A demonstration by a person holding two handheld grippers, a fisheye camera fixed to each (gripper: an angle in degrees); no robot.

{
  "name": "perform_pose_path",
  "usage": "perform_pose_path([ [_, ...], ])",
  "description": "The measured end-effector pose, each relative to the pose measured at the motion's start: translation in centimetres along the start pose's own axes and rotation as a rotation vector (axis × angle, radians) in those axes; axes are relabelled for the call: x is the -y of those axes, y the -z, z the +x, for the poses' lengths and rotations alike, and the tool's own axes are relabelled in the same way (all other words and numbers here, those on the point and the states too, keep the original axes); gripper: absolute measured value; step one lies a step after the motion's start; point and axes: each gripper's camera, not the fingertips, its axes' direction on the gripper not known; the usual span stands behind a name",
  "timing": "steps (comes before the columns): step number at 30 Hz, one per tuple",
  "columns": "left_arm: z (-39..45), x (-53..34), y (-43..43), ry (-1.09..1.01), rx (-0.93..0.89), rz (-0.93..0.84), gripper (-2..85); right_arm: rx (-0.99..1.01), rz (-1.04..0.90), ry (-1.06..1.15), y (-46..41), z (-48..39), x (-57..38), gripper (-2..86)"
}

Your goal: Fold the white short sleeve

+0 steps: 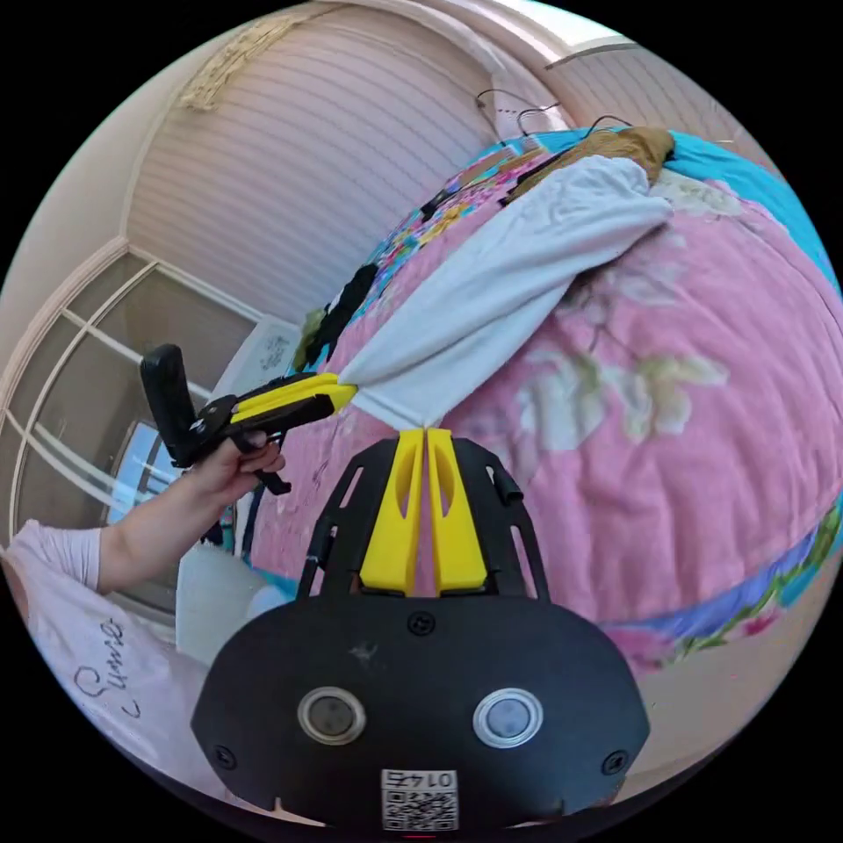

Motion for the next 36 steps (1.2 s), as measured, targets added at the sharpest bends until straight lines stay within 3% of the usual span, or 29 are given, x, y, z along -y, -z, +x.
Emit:
perform_pose_path([
  [6, 8.2, -17.2, 5.0, 0.146, -0.071, 0.013, -0.9, 0.127, -0.354, -0.089, -2.7, -6.1, -12.8, 0.1],
  [11, 9.6, -19.2, 5.9, 0.237, -0.069, 0.1, -0.9, -0.025, -0.363, -0.097, -1.3, -9.1, -13.2, 0.4],
  [17, 12.8, -16.3, 7.3, -0.03, -0.021, 0.198, -0.9, -0.094, -0.269, 0.073, 0.1, -14.9, -8.2, 6.6],
  [20, 15.3, -15.2, 7.0, -0.169, 0.01, 0.21, -0.9, -0.073, -0.405, 0.045, -2.7, -14.5, -7.2, 11.6],
  [22, 15.9, -15.1, 6.7, -0.214, 0.052, 0.193, -0.8, -0.055, -0.474, 0.048, -3.5, -13.9, -7.2, 9.2],
  [24, 15.0, -15.5, 7.0, -0.184, 0.06, 0.205, -0.8, -0.11, -0.367, 0.038, -0.6, -13.3, -7.5, 2.2],
  [30, 6.2, -15.4, 6.6, 0.14, 0.03, 0.17, -0.8, 0.037, -0.056, -0.153, 11.2, -7.7, -10.8, 0.4],
  [36, -0.5, -10.7, 0.7, 0.286, 0.035, 0.016, 2.3, 0.014, 0.02, -0.272, 17.0, -4.6, -14.9, 0.2],
])
